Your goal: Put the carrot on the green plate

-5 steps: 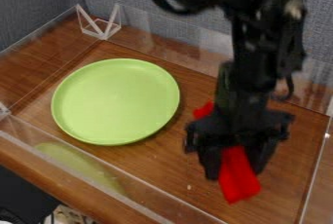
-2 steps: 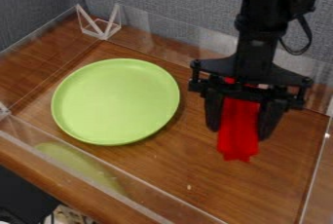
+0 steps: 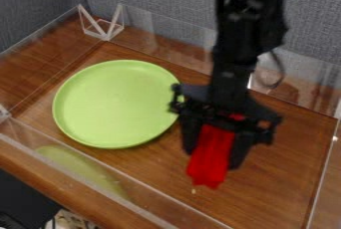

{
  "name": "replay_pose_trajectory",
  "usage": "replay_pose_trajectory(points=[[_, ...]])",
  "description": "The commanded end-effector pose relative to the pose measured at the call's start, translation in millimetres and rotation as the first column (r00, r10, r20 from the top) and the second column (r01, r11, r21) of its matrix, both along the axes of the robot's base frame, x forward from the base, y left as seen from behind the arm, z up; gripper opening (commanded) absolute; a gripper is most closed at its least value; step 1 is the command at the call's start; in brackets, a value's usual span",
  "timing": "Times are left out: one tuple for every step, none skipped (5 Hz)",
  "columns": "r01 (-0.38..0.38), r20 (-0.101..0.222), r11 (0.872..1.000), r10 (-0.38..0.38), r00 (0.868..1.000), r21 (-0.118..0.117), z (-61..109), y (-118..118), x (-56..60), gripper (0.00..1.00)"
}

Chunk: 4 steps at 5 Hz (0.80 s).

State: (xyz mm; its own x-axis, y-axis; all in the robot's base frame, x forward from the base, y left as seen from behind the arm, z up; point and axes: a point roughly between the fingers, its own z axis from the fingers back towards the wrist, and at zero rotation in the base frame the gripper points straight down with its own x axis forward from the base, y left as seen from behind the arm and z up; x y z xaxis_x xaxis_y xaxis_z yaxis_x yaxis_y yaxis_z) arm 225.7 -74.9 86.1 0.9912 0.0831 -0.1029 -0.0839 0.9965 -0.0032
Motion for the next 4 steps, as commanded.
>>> replay_pose_trajectory(points=[[0.149, 0.052, 0.989, -0.147, 0.988, -0.021, 8.8, 3, 3.6, 0.00], [0.241, 0.050, 0.970, -0.240, 0.970, -0.023, 10.5, 8, 2.1, 0.00], [0.231, 0.050, 0.973, -0.229, 0.972, -0.023, 6.9, 6, -5.8, 0.00], [0.224, 0.056, 0.974, -0.222, 0.973, -0.025, 6.2, 3, -13.9, 0.00]])
